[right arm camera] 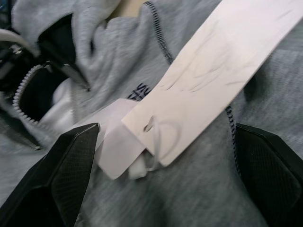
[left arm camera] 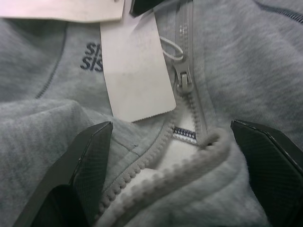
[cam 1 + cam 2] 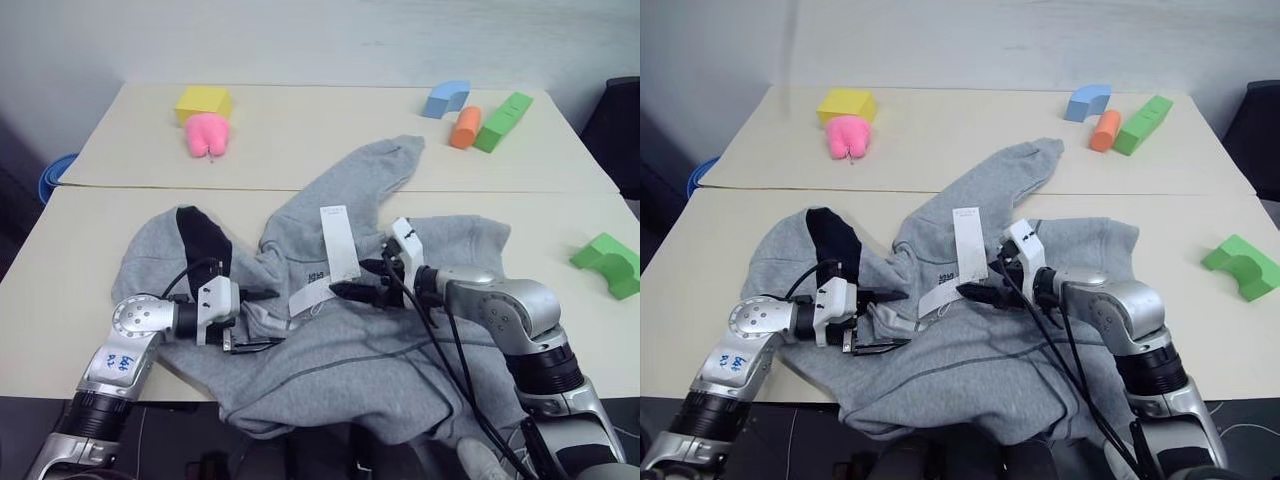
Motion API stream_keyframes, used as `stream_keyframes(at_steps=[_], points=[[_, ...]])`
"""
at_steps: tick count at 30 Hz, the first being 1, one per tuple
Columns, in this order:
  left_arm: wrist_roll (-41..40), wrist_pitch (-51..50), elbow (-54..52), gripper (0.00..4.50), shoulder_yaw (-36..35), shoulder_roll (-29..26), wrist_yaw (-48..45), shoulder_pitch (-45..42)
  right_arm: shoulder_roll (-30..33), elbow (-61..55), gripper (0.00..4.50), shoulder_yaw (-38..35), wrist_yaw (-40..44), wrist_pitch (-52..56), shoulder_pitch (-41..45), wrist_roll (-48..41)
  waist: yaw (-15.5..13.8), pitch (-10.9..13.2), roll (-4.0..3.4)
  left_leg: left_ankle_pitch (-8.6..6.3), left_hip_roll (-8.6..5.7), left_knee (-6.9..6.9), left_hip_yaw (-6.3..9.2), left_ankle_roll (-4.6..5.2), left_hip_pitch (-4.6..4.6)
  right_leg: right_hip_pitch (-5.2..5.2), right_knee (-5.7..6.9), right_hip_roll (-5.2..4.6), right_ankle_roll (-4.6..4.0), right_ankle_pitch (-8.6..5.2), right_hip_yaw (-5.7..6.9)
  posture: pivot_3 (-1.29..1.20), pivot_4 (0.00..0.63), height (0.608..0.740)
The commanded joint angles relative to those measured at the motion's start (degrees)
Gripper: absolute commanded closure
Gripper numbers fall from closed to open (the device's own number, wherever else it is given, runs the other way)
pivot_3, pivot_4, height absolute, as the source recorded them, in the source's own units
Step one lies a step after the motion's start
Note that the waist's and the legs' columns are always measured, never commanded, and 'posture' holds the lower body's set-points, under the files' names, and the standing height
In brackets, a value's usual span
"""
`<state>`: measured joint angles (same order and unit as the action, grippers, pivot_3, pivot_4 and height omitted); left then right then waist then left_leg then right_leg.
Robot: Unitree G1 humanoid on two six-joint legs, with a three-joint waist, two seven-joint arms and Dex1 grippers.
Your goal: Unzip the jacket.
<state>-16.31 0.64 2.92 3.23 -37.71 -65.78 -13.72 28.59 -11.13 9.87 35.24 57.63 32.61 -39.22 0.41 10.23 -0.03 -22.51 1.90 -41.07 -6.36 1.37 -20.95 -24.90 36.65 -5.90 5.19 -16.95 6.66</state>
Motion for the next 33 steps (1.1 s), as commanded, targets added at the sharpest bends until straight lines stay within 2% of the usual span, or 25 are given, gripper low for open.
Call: stream_keyframes(at_steps=[1, 7, 12, 15, 18, 24, 33], points=[[1.47, 0.00, -0.09, 0.29, 0.40, -0.55, 0.69, 0.96, 0.17, -3.92, 0.00, 3.31, 3.28, -3.79, 0.53, 2.84, 0.03, 0.00, 0.00, 0.00, 0.00, 0.00, 0.01, 0.00, 0.01, 0.01, 0.01, 0.00, 0.00, 0.00, 0.01, 0.00, 0.150, 0.740], [1.71, -0.55, -0.60, 0.29, 0.51, -0.28, 1.31, 1.37, 5.35, -3.20, 0.00, 7.73, 5.95, -15.11, 0.34, 15.51, -0.02, 0.00, 0.00, 0.00, -0.04, -0.01, 0.01, 0.00, 0.00, 0.01, 0.00, -0.06, 0.00, 0.00, 0.01, 0.00, 0.150, 0.740], [1.53, -0.85, -1.01, 0.29, 0.68, -0.19, 1.53, 2.04, 5.61, -3.72, 0.00, 0.85, 10.97, -19.45, -1.88, 12.12, -0.18, 0.00, 0.00, 0.00, -0.06, -0.03, 0.06, 0.01, 0.01, 0.06, 0.00, -0.08, 0.00, 0.00, 0.06, 0.00, 0.150, 0.740], [1.64, -0.84, -1.04, 0.29, 0.94, -0.04, 1.54, 2.11, 3.09, -3.21, 0.00, -1.45, 11.85, -17.01, -2.48, 8.57, -0.19, 0.00, 0.00, 0.00, -0.06, -0.04, 0.09, 0.01, 0.02, 0.11, 0.00, -0.09, 0.00, 0.00, 0.09, 0.00, 0.150, 0.740], [1.68, -0.92, -0.90, 0.29, 1.22, 0.32, 1.60, 1.81, 0.11, -2.09, 0.00, -1.82, 10.65, -12.15, -2.07, 5.98, -0.17, 0.00, 0.00, 0.00, -0.05, -0.03, 0.11, 0.01, 0.04, 0.12, 0.01, -0.08, 0.00, 0.00, 0.10, 0.00, 0.150, 0.740], [1.59, -1.09, -0.79, 0.29, 1.41, 0.50, 1.35, 1.24, -1.35, 1.02, 0.00, 0.47, 11.29, -6.76, -0.07, 6.05, -0.20, 0.00, 0.00, 0.03, -0.17, -0.06, 0.22, 0.08, 0.03, 0.20, 0.04, -0.24, 0.00, 0.00, 0.21, 0.00, 0.150, 0.740], [1.73, -0.71, -0.48, 0.29, 1.10, 0.39, 1.66, 1.83, -3.73, -3.27, 0.00, -0.52, 13.70, -10.28, 1.40, 4.47, -0.17, 0.00, 0.00, 0.03, -0.20, -0.06, 0.27, 0.09, 0.02, 0.21, 0.07, -0.30, 0.00, 0.00, 0.31, 0.00, 0.150, 0.740]])
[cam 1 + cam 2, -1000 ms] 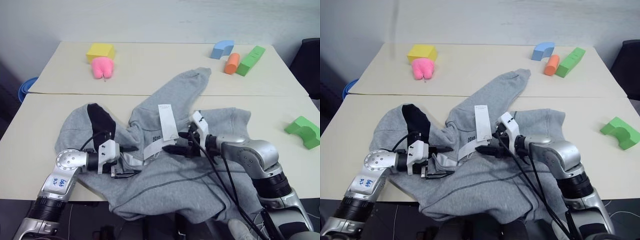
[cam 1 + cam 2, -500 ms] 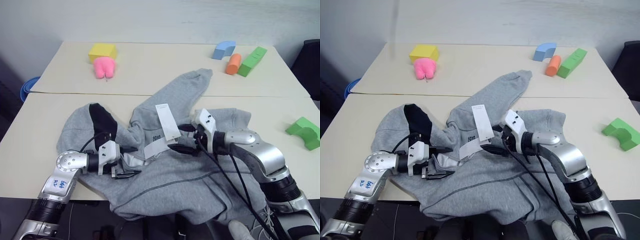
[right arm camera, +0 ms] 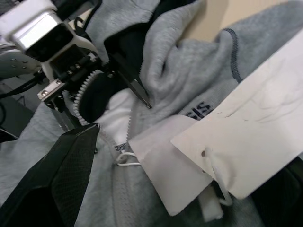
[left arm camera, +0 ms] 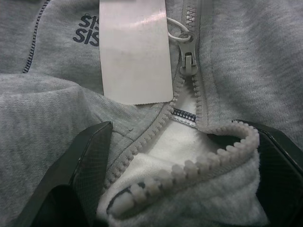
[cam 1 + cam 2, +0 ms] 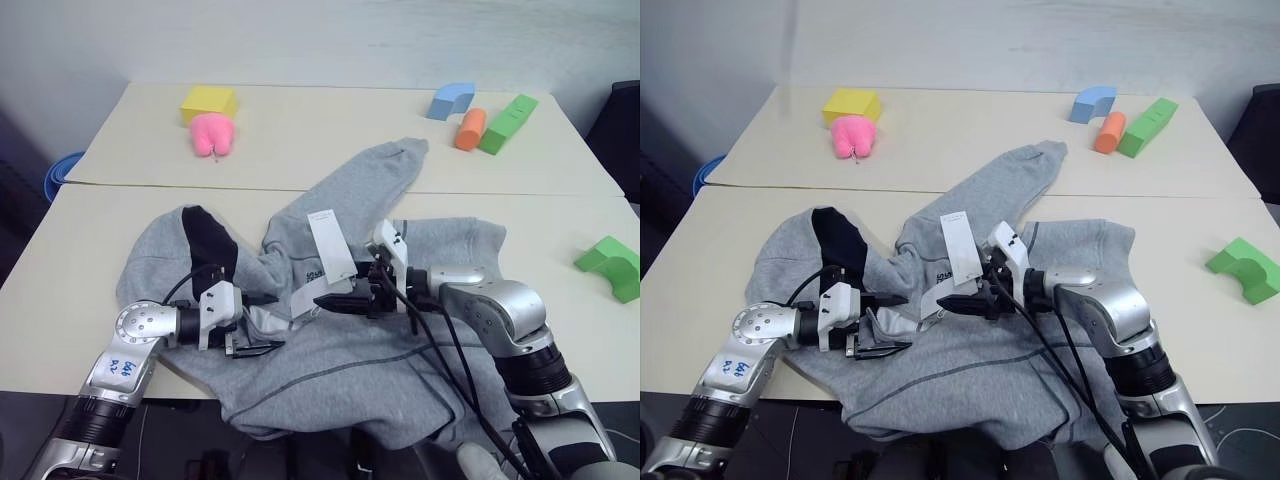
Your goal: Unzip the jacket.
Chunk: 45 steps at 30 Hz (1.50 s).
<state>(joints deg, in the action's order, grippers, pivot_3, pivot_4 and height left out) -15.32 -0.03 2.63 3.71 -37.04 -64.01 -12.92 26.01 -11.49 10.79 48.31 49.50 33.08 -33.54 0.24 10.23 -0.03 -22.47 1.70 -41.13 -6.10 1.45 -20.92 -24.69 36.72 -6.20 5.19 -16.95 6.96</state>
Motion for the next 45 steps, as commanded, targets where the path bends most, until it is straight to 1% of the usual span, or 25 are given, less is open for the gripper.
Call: stream_keyframes(at_steps=[1, 5, 9, 11, 12, 15, 19, 22, 23, 24, 26, 28, 33, 36, 41, 43, 45], points=[[0.80, 0.02, -0.20, 0.29, 0.68, -0.21, -0.03, 1.16, -1.43, -2.91, 0.00, -1.06, 0.50, -2.56, 0.93, -0.83, 0.01, 0.00, 0.00, 0.00, 0.01, 0.00, 0.02, 0.00, 0.00, 0.01, 0.00, 0.00, 0.00, 0.00, 0.03, 0.00, 0.150, 0.740], [0.88, -0.12, -0.29, 0.29, 0.97, 0.03, 0.15, 1.17, -1.71, -1.54, 0.00, 1.92, 0.34, -6.57, 0.53, 3.53, 0.03, 0.00, 0.00, 0.00, -0.01, 0.00, 0.03, 0.00, 0.00, 0.02, 0.00, -0.01, 0.00, 0.00, 0.05, 0.00, 0.150, 0.740], [0.89, -0.14, -0.07, 0.29, 0.95, 0.09, 0.20, 0.87, -2.58, -0.37, 0.00, 2.38, -0.35, -5.46, 0.66, 3.97, 0.01, 0.00, 0.00, 0.00, -0.01, 0.00, 0.05, 0.00, 0.00, 0.02, 0.00, -0.01, 0.00, 0.00, 0.08, 0.00, 0.150, 0.740], [0.93, -0.08, 0.05, 0.25, 0.89, 0.06, 0.21, 0.77, -2.20, 0.34, 0.37, 3.81, -0.48, -3.90, 0.50, 4.91, 0.03, 0.00, 0.00, 0.00, -0.02, -0.01, 0.05, 0.00, 0.00, 0.04, 0.00, -0.01, 0.00, 0.00, 0.08, 0.00, 0.150, 0.740], [0.96, -0.07, 0.10, 0.25, 0.89, 0.07, 0.24, 0.69, -2.34, 0.74, 0.58, 4.06, -0.90, -3.32, 0.43, 5.31, 0.04, 0.00, 0.00, 0.00, -0.01, 0.00, 0.06, 0.00, 0.00, 0.05, 0.00, -0.01, 0.00, 0.00, 0.09, 0.00, 0.150, 0.740], [0.99, -0.10, -0.03, 0.25, 0.85, 0.10, 0.38, 0.73, -2.72, 1.08, 1.55, 3.98, -1.20, -3.01, 0.30, 5.65, 0.03, 0.00, 0.00, 0.00, -0.01, -0.01, 0.08, 0.00, 0.00, 0.05, 0.00, -0.02, 0.00, 0.00, 0.11, 0.00, 0.150, 0.740], [0.97, -0.16, -0.23, 0.25, 0.73, 0.02, 0.51, 0.95, -0.86, -0.78, 2.86, 3.86, 0.80, -4.38, -0.18, 5.78, 0.01, 0.00, 0.00, 0.00, -0.02, 0.00, 0.08, 0.00, 0.00, 0.05, -0.01, -0.03, 0.00, 0.00, 0.11, 0.00, 0.150, 0.740], [1.11, -0.15, -0.14, 0.25, 0.80, -0.01, 0.57, 0.93, 2.03, -2.07, 3.86, 4.14, 2.76, -10.56, -0.70, 9.14, -0.01, 0.00, 0.00, 0.01, -0.02, -0.01, 0.09, 0.01, 0.00, 0.07, -0.01, -0.03, 0.00, 0.00, 0.12, 0.00, 0.150, 0.740], [1.21, -0.15, -0.05, 0.25, 0.83, -0.01, 0.66, 0.89, 3.96, -2.26, 4.26, 4.40, 3.15, -14.86, -1.03, 12.15, -0.02, 0.00, 0.00, 0.01, -0.04, -0.01, 0.09, 0.01, -0.01, 0.06, -0.02, -0.05, 0.00, 0.00, 0.12, 0.00, 0.150, 0.740], [1.27, -0.15, 0.01, 0.25, 0.86, -0.01, 0.73, 0.86, 5.23, -2.26, 4.45, 4.57, 3.41, -17.91, -1.29, 14.25, -0.03, 0.00, 0.00, 0.01, -0.04, -0.01, 0.10, 0.01, 0.00, 0.07, -0.02, -0.05, 0.00, 0.00, 0.13, 0.00, 0.150, 0.740], [1.44, -0.31, 0.13, 0.25, 0.92, -0.04, 1.04, 0.87, 6.72, -1.89, 4.45, 4.28, 3.76, -22.77, -1.83, 16.77, -0.01, 0.00, 0.00, 0.01, -0.04, -0.01, 0.10, 0.01, 0.00, 0.08, -0.06, -0.05, 0.00, 0.00, 0.14, 0.00, 0.150, 0.740], [1.64, -0.38, 0.46, 0.25, 1.06, 0.00, 1.28, 0.81, 7.06, -1.70, 4.45, 1.62, 2.41, -27.03, -2.79, 17.84, -0.04, 0.00, 0.00, 0.01, -0.03, 0.00, 0.11, 0.01, 0.00, 0.09, -0.07, -0.04, 0.00, 0.00, 0.15, 0.00, 0.150, 0.740], [2.64, -0.67, 1.43, 0.25, 2.32, -0.21, 1.40, 0.73, 10.80, -0.40, 4.45, -4.22, -0.42, -40.63, -5.75, 23.77, -0.29, 0.00, 0.00, 0.02, -0.08, -0.03, 0.15, 0.03, 0.00, 0.15, -0.07, -0.10, 0.01, 0.00, 0.20, 0.00, 0.150, 0.740], [3.06, -1.12, 1.55, 0.25, 3.05, -0.67, 1.34, 0.93, 13.18, -0.41, 4.45, -10.00, -2.42, -43.91, -8.93, 24.20, -0.31, 0.00, 0.00, 0.03, -0.11, -0.04, 0.24, 0.04, 0.00, 0.22, -0.11, -0.14, 0.01, 0.00, 0.28, 0.00, 0.150, 0.740], [4.51, -1.97, 3.02, 0.25, 4.24, -2.27, 0.80, 2.03, 18.23, -0.52, 4.45, -21.79, -1.71, -42.36, -17.94, 20.71, -0.36, -0.03, -0.05, 0.03, -0.10, -0.03, 0.26, 0.05, 0.06, 0.30, -0.13, -0.14, 0.01, 0.00, 0.30, 0.00, 0.150, 0.740], [6.04, -0.41, 4.67, 0.25, 5.10, -3.35, 0.42, 2.81, 20.55, 1.19, 4.45, -26.43, -0.23, -44.25, -22.20, 20.35, -0.33, -0.04, -0.07, 0.03, -0.08, 0.06, 0.21, 0.05, 0.26, 0.44, -0.17, -0.12, 0.01, 0.00, 0.27, 0.00, 0.150, 0.740], [6.08, -0.61, 5.37, 0.25, 5.08, -3.73, 0.97, 3.51, 23.35, 5.37, 4.45, -31.37, 1.74, -48.56, -26.87, 21.13, -0.22, -0.11, -0.19, 0.03, -0.06, 0.25, 0.19, 0.05, 0.70, 0.84, -0.33, -0.10, 0.01, 0.00, 0.26, 0.00, 0.150, 0.740]])
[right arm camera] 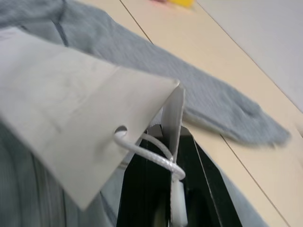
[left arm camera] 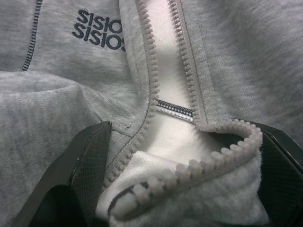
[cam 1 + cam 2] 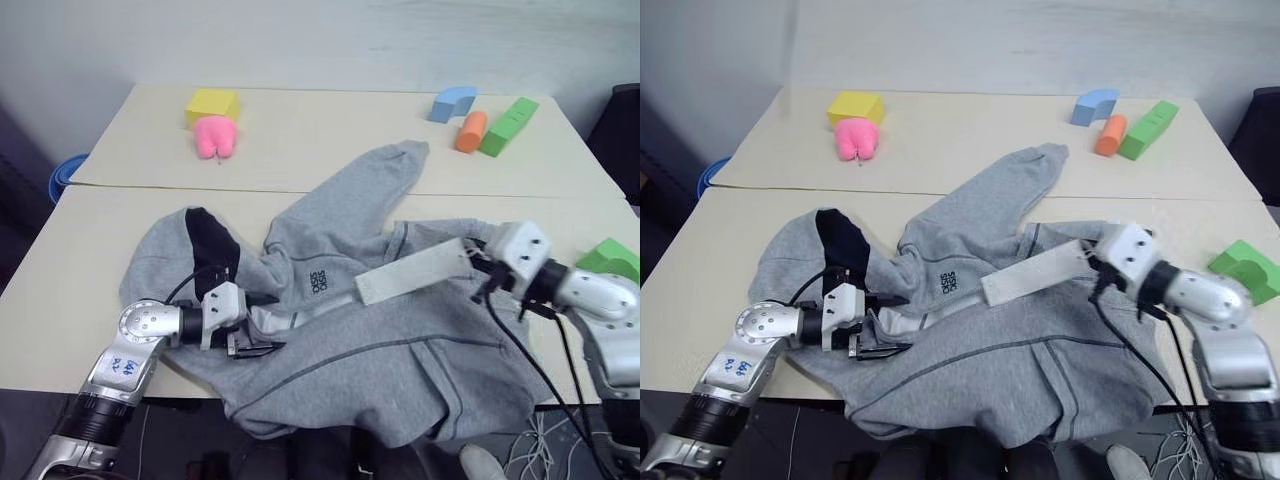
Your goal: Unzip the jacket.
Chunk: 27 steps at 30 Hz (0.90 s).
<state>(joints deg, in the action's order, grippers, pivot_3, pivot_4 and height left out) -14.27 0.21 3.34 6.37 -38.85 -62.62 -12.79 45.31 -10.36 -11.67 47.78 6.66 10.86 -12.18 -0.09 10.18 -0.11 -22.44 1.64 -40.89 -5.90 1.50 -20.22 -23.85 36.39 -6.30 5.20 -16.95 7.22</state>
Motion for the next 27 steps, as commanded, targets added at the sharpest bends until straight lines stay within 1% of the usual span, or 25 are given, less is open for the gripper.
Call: stream_keyframes(at_steps=[1, 2, 4, 5, 7, 8, 10, 12, 14, 18, 20, 21, 23, 25, 27], points=[[4.83, -0.95, 4.89, 0.25, 2.37, -2.00, -0.13, 3.60, 5.59, 7.49, 4.45, -11.27, 3.15, -8.83, -6.78, 0.58, 0.11, -0.09, -0.15, -0.01, 0.06, 0.17, 0.01, 0.00, 0.27, 0.36, -0.32, 0.02, 0.00, 0.00, 0.01, 0.00, 0.150, 0.740], [4.74, -0.94, 5.07, 0.25, 2.36, -2.09, 0.08, 3.73, 6.73, 10.28, 4.45, -12.83, 3.63, -11.58, -8.16, 1.13, 0.11, -0.09, -0.15, -0.01, 0.04, 0.30, -0.03, 0.00, 0.44, 0.48, -0.41, 0.01, 0.00, 0.00, -0.01, 0.00, 0.150, 0.740], [5.04, -0.44, 5.96, 0.25, 2.52, -2.38, 0.16, 3.97, 9.14, 18.01, 4.45, -15.60, 3.22, -16.59, -9.95, 2.48, 0.22, -0.12, -0.20, -0.03, 0.00, 0.73, -0.30, 0.04, 1.09, 0.87, -0.58, -0.10, 0.00, 0.00, -0.33, 0.00, 0.150, 0.740], [5.12, -0.19, 6.32, 0.25, 2.54, -2.46, 0.17, 4.04, 10.05, 21.67, 4.45, -16.51, 2.40, -18.68, -10.12, 3.20, 0.44, -0.19, -0.31, -0.03, 0.03, 0.89, -0.30, 0.04, 1.20, 1.13, -0.75, -0.16, 0.00, 0.00, -0.41, 0.00, 0.150, 0.740], [5.35, 0.39, 7.05, 0.25, 2.69, -2.61, 0.20, 3.96, 12.58, 30.00, 4.45, -17.55, 0.28, -23.94, -9.89, 5.86, 0.75, -0.30, -0.50, -0.04, 0.11, 1.13, -0.47, -0.01, 1.78, 1.34, -0.87, -0.18, -0.03, -0.03, -0.76, 0.00, 0.150, 0.740], [5.54, 0.81, 7.46, 0.25, 2.82, -2.66, 0.25, 3.83, 13.16, 33.53, 4.45, -18.39, -1.63, -23.89, -8.64, 5.91, 0.81, -0.35, -0.58, -0.04, 0.10, 1.26, -0.55, -0.02, 1.96, 1.41, -0.87, -0.21, -0.05, -0.05, -0.96, 0.00, 0.150, 0.740], [5.98, 1.35, 8.05, 0.25, 3.13, -2.95, 0.21, 3.55, 14.18, 38.59, 4.45, -19.10, -5.16, -23.36, -5.59, 5.88, 1.05, -0.46, -0.77, 0.00, 0.11, 1.35, -0.66, -0.08, 2.05, 1.38, -0.86, -0.23, -0.07, -0.06, -1.16, 0.00, 0.150, 0.740], [6.23, 2.16, 9.01, 0.25, 3.39, -3.48, -0.23, 3.36, 16.14, 42.63, 4.45, -17.74, -7.08, -25.64, -3.28, 7.97, 1.52, -0.62, -1.03, 0.00, 0.09, 1.35, -0.69, -0.09, 2.05, 1.35, -0.84, -0.24, -0.07, -0.06, -1.22, 0.00, 0.150, 0.740], [6.68, 3.53, 10.28, 0.25, 3.74, -4.42, -0.87, 3.34, 17.36, 45.00, 4.45, -16.10, -8.84, -27.01, -0.11, 9.50, 1.69, -0.75, -1.25, 0.00, 0.07, 1.41, -0.75, -0.09, 2.06, 1.29, -0.84, -0.27, -0.07, -0.06, -1.26, 0.00, 0.150, 0.740], [7.35, 6.56, 12.72, 0.25, 4.23, -5.55, -1.44, 2.96, 17.13, 45.95, 4.45, -13.65, -9.35, -27.11, 4.65, 9.97, 2.06, -0.84, -1.35, 0.10, 0.14, 1.67, -0.81, -0.27, 2.20, 1.29, -0.84, -0.21, -0.17, -0.12, -1.28, 0.00, 0.150, 0.740], [5.56, 6.95, 12.84, 0.25, 3.39, -4.78, -1.42, 2.66, 15.75, 44.55, 4.45, -13.05, -6.44, -24.44, 4.73, 7.47, 1.99, -0.87, -1.40, 0.16, 0.17, 1.75, -0.82, -0.35, 2.27, 1.28, -0.82, -0.20, -0.20, -0.14, -1.27, 0.00, 0.150, 0.740], [4.02, 6.62, 12.35, 0.25, 2.67, -4.33, -1.60, 2.59, 14.71, 42.34, 4.45, -13.02, -2.93, -20.94, 3.41, 4.40, 1.90, -0.88, -1.41, 0.18, 0.16, 1.77, -0.82, -0.35, 2.26, 1.26, -0.80, -0.20, -0.21, -0.14, -1.27, 0.00, 0.150, 0.740], [0.41, 3.75, 10.03, 0.00, 0.51, -3.78, -1.42, 2.60, 13.52, 37.85, 4.00, -12.62, 2.75, -16.30, -1.01, 0.59, 1.80, -0.92, -1.49, 0.19, 0.21, 1.80, -0.80, -0.38, 2.26, 1.25, -0.78, -0.18, -0.24, -0.16, -1.27, 0.00, 0.150, 0.740], [-5.36, -1.12, 6.10, 0.00, -2.45, -3.57, -2.31, 3.09, 12.98, 34.21, 3.47, -13.69, 5.58, -12.57, -5.34, -2.24, 1.73, -0.89, -1.43, 0.19, 0.24, 1.80, -0.76, -0.38, 2.24, 1.23, -0.77, -0.16, -0.25, -0.17, -1.25, 0.00, 0.150, 0.740], [-9.61, -4.79, 2.76, 0.00, -5.19, -3.81, -2.81, 3.68, 13.21, 31.47, 2.81, -15.48, 7.74, -11.07, -9.62, -3.88, 1.68, -0.83, -1.34, 0.20, 0.23, 1.80, -0.75, -0.36, 2.07, 1.10, -0.75, -0.17, -0.25, -0.17, -1.25, 0.00, 0.150, 0.740]])
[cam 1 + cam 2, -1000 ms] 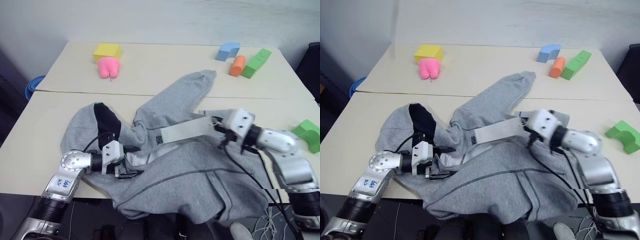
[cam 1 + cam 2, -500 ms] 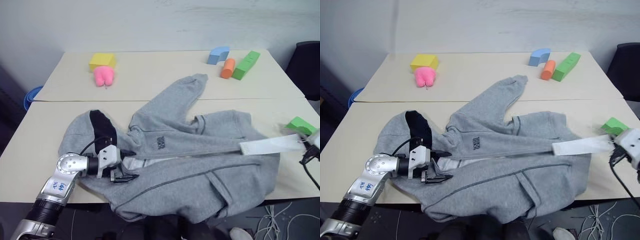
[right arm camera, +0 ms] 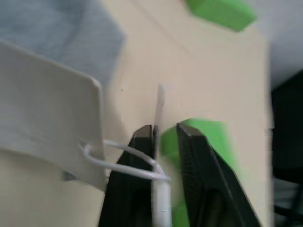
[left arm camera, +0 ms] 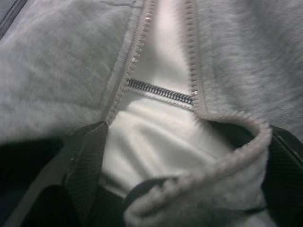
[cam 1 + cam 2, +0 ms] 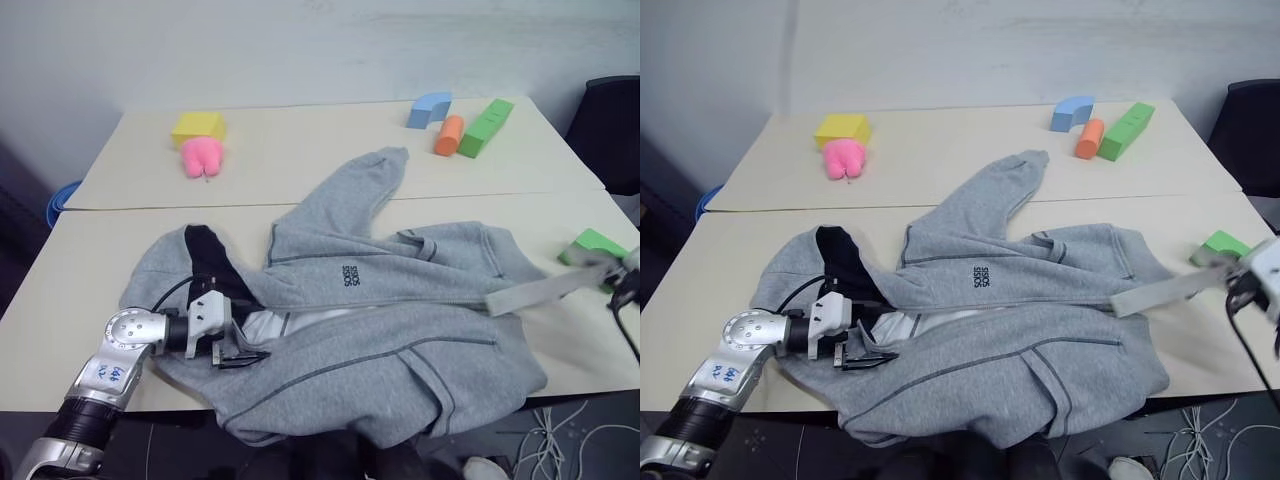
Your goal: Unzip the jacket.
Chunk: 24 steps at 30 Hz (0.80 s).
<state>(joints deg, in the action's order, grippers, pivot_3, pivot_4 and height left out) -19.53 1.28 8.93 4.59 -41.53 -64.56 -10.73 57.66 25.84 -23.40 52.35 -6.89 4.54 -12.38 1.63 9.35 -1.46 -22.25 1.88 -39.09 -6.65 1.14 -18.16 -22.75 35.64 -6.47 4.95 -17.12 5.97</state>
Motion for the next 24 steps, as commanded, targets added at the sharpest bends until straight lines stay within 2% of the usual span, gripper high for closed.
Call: stream_keyframes(at_steps=[1, 5, 7, 8, 13, 16, 20, 24], points=[[-5.59, -7.18, -3.96, 0.00, -4.47, -1.22, -0.76, 1.81, 1.03, -5.79, 2.39, -4.50, 4.01, 2.54, -4.99, -4.21, -0.07, 0.02, 0.03, 0.00, -0.03, 0.00, 0.00, 0.03, -0.06, -0.03, 0.01, -0.02, 0.01, 0.00, 0.00, 0.00, 0.150, 0.740], [-12.28, -13.35, -8.99, 0.00, -9.47, -2.47, -3.04, 3.11, 0.67, -7.74, 1.05, -10.12, 5.79, 1.85, -9.80, -7.48, -0.09, 0.26, 0.42, -0.05, -0.08, 0.00, 0.03, 0.10, -0.12, -0.06, -0.07, -0.08, 0.02, 0.01, 0.01, 0.00, 0.150, 0.740], [-13.01, -14.16, -10.34, 0.00, -11.59, -4.19, -4.31, 3.74, 1.59, -6.08, 0.29, -13.53, 13.64, -2.07, -12.13, -10.80, -0.17, 0.35, 0.57, -0.05, -0.08, -0.01, 0.07, 0.09, -0.12, -0.05, -0.11, -0.08, 0.01, 0.01, 0.02, 0.00, 0.150, 0.740], [-12.74, -14.30, -10.52, 0.00, -12.35, -4.97, -4.56, 4.05, 2.24, -5.68, 0.05, -15.08, 16.68, -1.57, -13.19, -12.28, -0.24, 0.36, 0.58, -0.06, -0.08, -0.01, 0.11, 0.08, -0.13, -0.05, -0.13, -0.07, 0.01, 0.01, 0.04, 0.00, 0.150, 0.740], [-9.11, -10.76, -8.32, 0.00, -15.41, -7.04, -3.67, 4.89, 3.94, -6.09, 0.05, -20.03, 23.79, -5.14, -13.09, -15.63, -0.17, 0.39, 0.63, -0.12, -0.11, 0.00, 0.09, 0.14, -0.15, -0.04, -0.21, -0.08, 0.01, 0.01, 0.03, 0.00, 0.150, 0.740], [-6.32, -8.80, -7.85, 0.00, -16.21, -8.15, -3.03, 5.77, 2.03, -18.13, 0.05, -18.47, 24.77, -0.22, -13.75, -20.33, 0.09, 0.42, 0.64, -0.14, -0.07, 0.00, 0.09, 0.10, -0.13, -0.05, -0.20, -0.08, 0.01, 0.01, 0.03, 0.00, 0.150, 0.740], [-6.07, -5.45, -11.93, 0.00, -16.94, -7.23, -4.04, 9.12, -4.06, -38.20, 0.05, -7.54, 23.04, 3.21, -17.09, -23.12, -0.08, 0.52, 0.87, -0.17, 0.11, 0.06, 0.13, -0.07, -0.11, -0.10, -0.16, -0.03, -0.04, -0.02, 0.08, 0.00, 0.150, 0.740], [-4.76, -3.12, -14.64, 0.00, -17.24, -6.97, -3.15, 11.83, -8.91, -43.84, 0.05, 0.45, 22.05, 0.98, -17.17, -19.99, -1.17, 0.59, 0.97, -0.21, -0.06, 0.01, 0.19, 0.01, -0.33, -0.31, -0.13, -0.12, -0.06, -0.03, 0.10, 0.00, 0.150, 0.740]])
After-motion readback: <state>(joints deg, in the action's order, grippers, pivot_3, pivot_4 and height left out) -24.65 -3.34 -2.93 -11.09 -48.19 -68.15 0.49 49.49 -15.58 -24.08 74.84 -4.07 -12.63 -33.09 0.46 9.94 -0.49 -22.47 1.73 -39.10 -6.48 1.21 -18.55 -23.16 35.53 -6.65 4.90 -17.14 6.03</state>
